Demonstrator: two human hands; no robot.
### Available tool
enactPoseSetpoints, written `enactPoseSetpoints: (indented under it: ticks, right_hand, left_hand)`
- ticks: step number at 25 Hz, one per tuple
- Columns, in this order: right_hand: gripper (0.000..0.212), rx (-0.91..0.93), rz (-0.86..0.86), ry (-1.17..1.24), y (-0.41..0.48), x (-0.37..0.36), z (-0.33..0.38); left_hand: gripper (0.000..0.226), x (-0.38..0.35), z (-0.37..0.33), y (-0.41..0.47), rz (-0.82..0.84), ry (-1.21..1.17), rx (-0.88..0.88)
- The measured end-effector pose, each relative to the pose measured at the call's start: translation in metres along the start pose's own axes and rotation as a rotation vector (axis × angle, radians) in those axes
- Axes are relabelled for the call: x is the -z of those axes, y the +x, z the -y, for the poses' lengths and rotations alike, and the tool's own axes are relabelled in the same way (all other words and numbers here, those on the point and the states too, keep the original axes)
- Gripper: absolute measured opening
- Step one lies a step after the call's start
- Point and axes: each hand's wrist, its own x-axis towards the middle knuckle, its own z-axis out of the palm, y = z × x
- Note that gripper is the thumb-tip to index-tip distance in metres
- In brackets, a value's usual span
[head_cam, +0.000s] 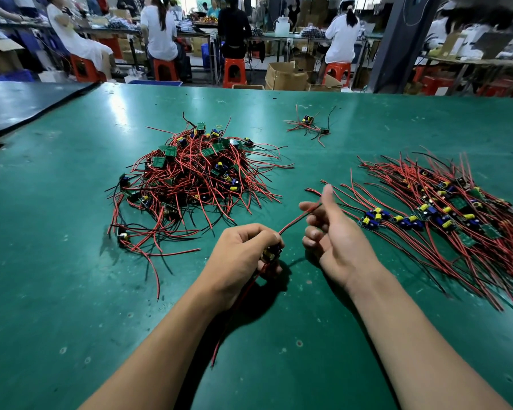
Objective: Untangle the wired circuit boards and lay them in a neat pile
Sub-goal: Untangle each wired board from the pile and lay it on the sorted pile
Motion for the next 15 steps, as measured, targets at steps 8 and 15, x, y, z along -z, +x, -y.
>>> enactPoseSetpoints:
  ticks: [8, 15]
  right_hand:
    - [0.032, 0.06, 0.211, -0.375, -0.015, -0.01, -0.018]
    - [0.027, 0.132, -0.042, -0.145, 0.005, 0.009, -0.001]
  left_hand:
    - [0.032, 0.0, 0.002, 0.002, 0.012, -0.053, 0.001]
    - [0.021, 0.002, 0.004, 0.001, 0.069, 0.084, 0.003]
